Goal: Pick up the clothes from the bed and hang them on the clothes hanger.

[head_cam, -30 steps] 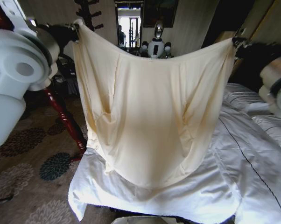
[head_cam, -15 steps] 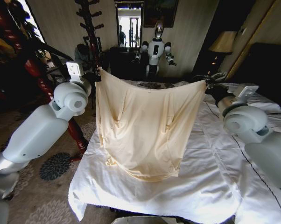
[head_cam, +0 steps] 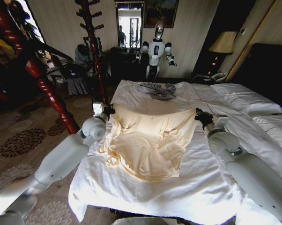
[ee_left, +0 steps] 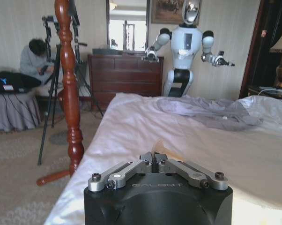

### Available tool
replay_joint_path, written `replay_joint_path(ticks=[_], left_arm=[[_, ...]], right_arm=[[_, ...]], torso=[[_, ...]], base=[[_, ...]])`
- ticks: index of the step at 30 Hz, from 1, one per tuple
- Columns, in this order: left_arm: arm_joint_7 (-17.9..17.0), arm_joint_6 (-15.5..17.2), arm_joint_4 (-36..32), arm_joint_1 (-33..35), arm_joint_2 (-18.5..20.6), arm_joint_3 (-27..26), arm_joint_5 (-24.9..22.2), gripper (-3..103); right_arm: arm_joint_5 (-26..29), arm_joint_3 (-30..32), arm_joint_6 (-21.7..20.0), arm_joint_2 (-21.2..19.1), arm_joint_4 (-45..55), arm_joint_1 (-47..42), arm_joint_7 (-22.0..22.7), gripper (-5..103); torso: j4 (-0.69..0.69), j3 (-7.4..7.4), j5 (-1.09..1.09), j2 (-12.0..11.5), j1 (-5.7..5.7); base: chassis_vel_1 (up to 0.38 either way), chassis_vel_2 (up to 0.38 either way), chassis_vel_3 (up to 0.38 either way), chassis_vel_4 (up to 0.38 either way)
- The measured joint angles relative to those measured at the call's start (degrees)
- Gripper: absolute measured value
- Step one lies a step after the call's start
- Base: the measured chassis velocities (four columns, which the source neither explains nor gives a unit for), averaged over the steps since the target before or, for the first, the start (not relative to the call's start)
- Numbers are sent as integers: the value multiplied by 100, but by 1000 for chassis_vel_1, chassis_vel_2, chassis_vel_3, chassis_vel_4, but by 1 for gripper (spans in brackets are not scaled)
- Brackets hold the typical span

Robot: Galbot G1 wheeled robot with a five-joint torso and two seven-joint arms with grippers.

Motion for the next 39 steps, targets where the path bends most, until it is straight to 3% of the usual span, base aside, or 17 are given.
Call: replay_joint_path(ticks=[6,10,15,23,27,29,32,35,39], left_arm=[[139,-206,552,284,-462,-20,-84,1],[393,-379,1062,512,-812,-18,257,1],[621,-493,1381,636,-955,-73,500,1],[1028,-580,1579,832,-920,-310,519,5],[1149,-419,1401,948,-789,-516,229,26],[1148,-346,1353,985,-752,-576,141,26],[1163,-341,1239,1106,-647,-751,81,42],[1170,-381,1124,1195,-572,-840,63,47],[1195,-434,851,1396,-426,-975,62,64]], right_arm=[[-282,-41,127,175,-206,-144,-106,0],[-322,-49,159,250,-275,-198,-128,0],[-442,-40,198,259,-297,-325,-171,0],[-497,-11,219,272,-262,-429,-179,0],[-504,-37,218,275,-211,-444,-176,0],[-504,-42,216,269,-206,-444,-176,0],[-496,-49,208,247,-190,-430,-174,0],[-485,-51,200,228,-168,-425,-168,0],[-473,-50,195,202,-139,-432,-156,0]], torso=[[-5,0,1,0,0],[-1,0,-1,0,0],[-4,0,0,0,0],[-3,0,-1,0,0],[-3,0,-1,0,0],[-2,0,0,0,0],[-3,0,-1,0,0],[-1,1,-1,0,1],[-3,1,-1,0,0]], base=[[0,0,0,0],[0,0,0,0],[0,0,0,0],[0,0,0,0],[0,0,0,0],[0,0,0,0],[0,0,0,0],[0,0,0,0],[0,0,0,0]])
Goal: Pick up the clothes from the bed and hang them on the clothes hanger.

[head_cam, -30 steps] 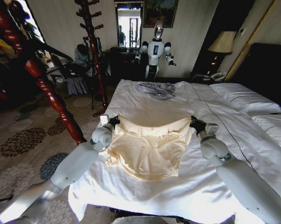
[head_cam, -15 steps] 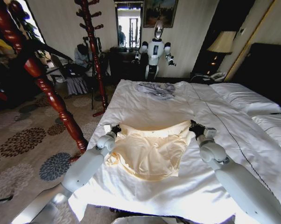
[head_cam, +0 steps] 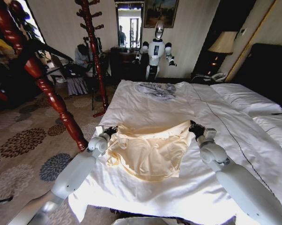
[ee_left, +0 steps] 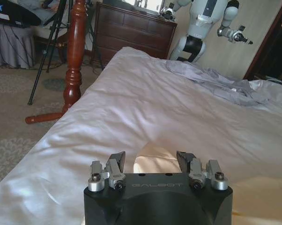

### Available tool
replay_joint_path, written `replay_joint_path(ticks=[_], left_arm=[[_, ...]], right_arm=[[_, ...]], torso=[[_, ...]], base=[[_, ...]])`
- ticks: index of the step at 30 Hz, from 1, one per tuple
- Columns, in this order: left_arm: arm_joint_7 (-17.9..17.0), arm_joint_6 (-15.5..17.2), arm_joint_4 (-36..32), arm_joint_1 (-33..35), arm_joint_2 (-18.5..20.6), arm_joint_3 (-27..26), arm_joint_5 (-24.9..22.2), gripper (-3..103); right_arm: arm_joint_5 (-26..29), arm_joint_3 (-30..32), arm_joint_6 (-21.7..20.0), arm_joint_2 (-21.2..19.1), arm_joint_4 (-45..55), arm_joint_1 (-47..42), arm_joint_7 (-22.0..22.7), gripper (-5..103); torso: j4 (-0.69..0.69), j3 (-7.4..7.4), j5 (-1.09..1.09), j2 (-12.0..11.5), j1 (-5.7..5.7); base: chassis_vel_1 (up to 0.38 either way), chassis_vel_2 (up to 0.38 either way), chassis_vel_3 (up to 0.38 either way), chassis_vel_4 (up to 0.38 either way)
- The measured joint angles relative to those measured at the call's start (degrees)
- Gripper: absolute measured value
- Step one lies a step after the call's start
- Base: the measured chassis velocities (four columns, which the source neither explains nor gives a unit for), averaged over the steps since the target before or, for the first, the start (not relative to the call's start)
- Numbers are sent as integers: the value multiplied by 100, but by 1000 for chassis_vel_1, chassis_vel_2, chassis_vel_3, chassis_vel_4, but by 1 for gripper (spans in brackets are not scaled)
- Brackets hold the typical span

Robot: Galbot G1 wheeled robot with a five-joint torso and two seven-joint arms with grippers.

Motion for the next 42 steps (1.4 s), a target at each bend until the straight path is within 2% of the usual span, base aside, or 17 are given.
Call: replay_joint_path(ticks=[1,2,3,4,7,10,15,21,25,30,32,34,35,38,40,41,42], left_arm=[[4,-4,-71,64,25,-39,12,70],[8,-18,-173,154,60,-95,37,70],[51,-92,-562,485,183,-275,155,86],[80,-128,-709,610,242,-334,221,91],[205,-246,-1036,910,368,-477,500,98],[337,-402,-1360,1213,499,-639,963,100],[407,-479,-1926,1626,665,-971,1252,100],[467,-479,-2527,1905,964,-1361,1303,100],[462,-391,-3034,1895,1246,-1574,1081,100],[296,-237,-3264,1294,1496,-1322,709,100],[161,-171,-3186,736,1526,-988,495,100],[-112,-71,-2944,-300,1498,-400,151,100],[-112,-71,-2944,-300,1498,-400,151,100],[-452,81,-2709,-1301,1399,125,-225,100],[-817,366,-2657,-1965,1359,362,-604,100],[-817,366,-2657,-1965,1359,362,-604,100],[-1088,622,-2661,-2232,1367,446,-776,100]], right_arm=[[0,2,0,-1,4,-4,3,0],[0,10,0,2,14,-14,6,0],[-28,55,16,29,27,-76,17,0],[-59,73,33,36,32,-110,17,0],[-116,124,70,49,57,-198,16,0],[-168,177,100,50,96,-282,15,0],[-250,197,126,41,154,-360,15,0],[-310,175,134,38,218,-425,15,0],[-375,140,134,44,234,-449,16,0],[-379,134,134,43,246,-446,19,0],[-376,132,134,55,255,-427,25,0],[-363,136,133,73,269,-413,42,0],[-363,136,133,73,269,-413,42,0],[-356,178,122,79,314,-432,76,0],[-355,201,116,82,330,-438,98,0],[-355,201,116,82,330,-438,98,0],[-352,223,115,80,335,-444,105,0]], torso=[[1,0,0,0,0],[1,0,0,0,0],[0,0,0,0,1],[1,0,0,0,1],[1,0,0,0,0],[1,0,1,0,0],[1,0,0,0,0],[1,0,0,0,0],[2,-1,0,0,0],[1,0,1,0,0],[2,0,0,0,0],[0,0,1,0,1],[0,0,1,0,1],[-3,1,0,-1,2],[-2,1,4,0,2],[-2,1,4,0,2],[-1,1,2,0,2]], base=[[0,0,0,0],[0,0,0,0],[0,0,0,0],[0,0,0,0],[0,0,0,0],[0,0,0,0],[0,0,0,0],[0,0,0,0],[0,0,0,0],[0,0,0,0],[0,0,0,0],[0,0,0,0],[0,0,0,0],[0,0,0,0],[0,0,0,0],[0,0,0,0],[0,0,0,0]])
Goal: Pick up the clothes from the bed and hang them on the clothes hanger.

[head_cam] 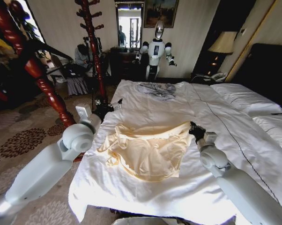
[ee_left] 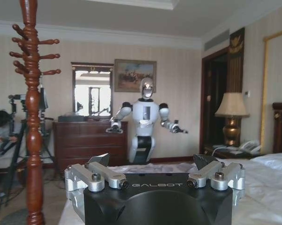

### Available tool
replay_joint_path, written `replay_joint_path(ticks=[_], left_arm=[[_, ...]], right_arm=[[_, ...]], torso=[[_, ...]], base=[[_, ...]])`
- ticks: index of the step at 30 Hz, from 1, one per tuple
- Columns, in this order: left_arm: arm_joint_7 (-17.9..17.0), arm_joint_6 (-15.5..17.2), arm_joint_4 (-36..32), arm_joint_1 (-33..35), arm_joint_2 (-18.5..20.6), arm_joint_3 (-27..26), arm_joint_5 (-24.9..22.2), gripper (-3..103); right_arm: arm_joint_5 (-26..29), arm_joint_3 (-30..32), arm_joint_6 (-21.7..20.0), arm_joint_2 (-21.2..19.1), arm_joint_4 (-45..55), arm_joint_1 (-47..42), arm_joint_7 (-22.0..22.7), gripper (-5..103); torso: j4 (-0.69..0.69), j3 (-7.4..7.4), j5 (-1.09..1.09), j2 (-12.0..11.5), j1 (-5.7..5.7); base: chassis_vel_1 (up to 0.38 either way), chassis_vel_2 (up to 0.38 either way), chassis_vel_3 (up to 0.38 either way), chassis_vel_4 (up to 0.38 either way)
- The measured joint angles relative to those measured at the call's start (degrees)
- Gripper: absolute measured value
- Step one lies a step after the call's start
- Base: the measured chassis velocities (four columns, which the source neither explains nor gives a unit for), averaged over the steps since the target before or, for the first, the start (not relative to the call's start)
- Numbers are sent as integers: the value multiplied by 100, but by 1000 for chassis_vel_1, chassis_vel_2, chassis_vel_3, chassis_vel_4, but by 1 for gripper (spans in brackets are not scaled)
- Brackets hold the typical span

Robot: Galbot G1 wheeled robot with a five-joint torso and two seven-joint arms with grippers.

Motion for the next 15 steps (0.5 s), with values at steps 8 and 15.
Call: replay_joint_path(ticks=[8,15], left_arm=[[-879,599,-252,-1147,318,99,-1281,100],[-1478,872,-319,-2303,460,96,-2419,100]], right_arm=[[59,92,0,-48,0,8,18,0],[91,66,0,20,-21,69,56,0]], torso=[[3,0,-2,0,-1],[0,-1,0,0,-1]], base=[[0,0,0,0],[0,0,0,0]])
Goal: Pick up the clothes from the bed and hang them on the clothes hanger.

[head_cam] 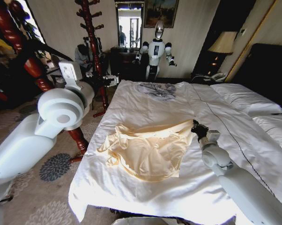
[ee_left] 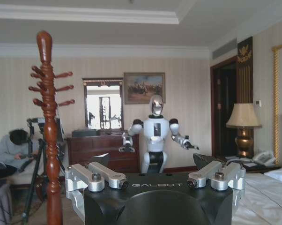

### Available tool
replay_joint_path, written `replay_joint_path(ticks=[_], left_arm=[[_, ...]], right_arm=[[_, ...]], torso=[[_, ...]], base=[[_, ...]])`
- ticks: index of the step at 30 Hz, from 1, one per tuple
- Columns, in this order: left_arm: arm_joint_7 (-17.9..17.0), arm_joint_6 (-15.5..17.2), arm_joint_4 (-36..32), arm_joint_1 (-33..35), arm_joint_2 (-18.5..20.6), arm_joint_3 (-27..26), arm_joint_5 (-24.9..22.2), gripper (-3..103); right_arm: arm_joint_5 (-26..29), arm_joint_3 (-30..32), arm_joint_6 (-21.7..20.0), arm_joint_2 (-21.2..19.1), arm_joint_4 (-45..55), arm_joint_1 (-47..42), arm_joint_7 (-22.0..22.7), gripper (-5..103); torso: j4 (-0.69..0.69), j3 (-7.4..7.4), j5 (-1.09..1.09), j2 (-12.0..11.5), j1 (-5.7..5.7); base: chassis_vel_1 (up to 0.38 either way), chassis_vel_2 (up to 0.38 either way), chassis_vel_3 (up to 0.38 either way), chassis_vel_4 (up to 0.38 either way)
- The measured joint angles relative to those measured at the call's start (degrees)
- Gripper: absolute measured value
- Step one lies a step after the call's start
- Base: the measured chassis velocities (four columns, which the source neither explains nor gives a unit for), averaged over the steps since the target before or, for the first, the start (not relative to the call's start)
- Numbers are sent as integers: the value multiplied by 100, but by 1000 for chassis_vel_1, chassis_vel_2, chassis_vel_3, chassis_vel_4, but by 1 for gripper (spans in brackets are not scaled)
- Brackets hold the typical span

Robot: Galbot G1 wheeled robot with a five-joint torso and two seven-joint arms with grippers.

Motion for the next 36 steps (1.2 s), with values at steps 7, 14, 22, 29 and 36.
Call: replay_joint_path(ticks=[7,14,22,29,36], left_arm=[[-68,295,203,-535,754,-436,-617,100],[-64,436,-131,-67,2060,-1240,-1244,100],[63,494,111,707,2675,-2294,-1604,100],[332,507,308,2819,2951,-4281,-1587,100],[343,574,473,3141,2920,-4553,-1624,100]], right_arm=[[6,-2,5,-45,-22,40,-25,0],[-9,-1,29,-64,-55,24,-41,0],[-14,-26,39,-74,-52,39,-35,0],[-22,-31,37,-71,-18,3,-18,0],[-34,-24,33,-67,-2,-12,2,0]], torso=[[2,0,-4,0,0],[4,0,-4,0,-2],[0,0,0,0,-1],[3,-1,-2,0,-2],[1,0,-1,0,-1]], base=[[0,0,0,0],[0,0,0,0],[0,0,0,0],[0,0,0,0],[0,0,0,0]])
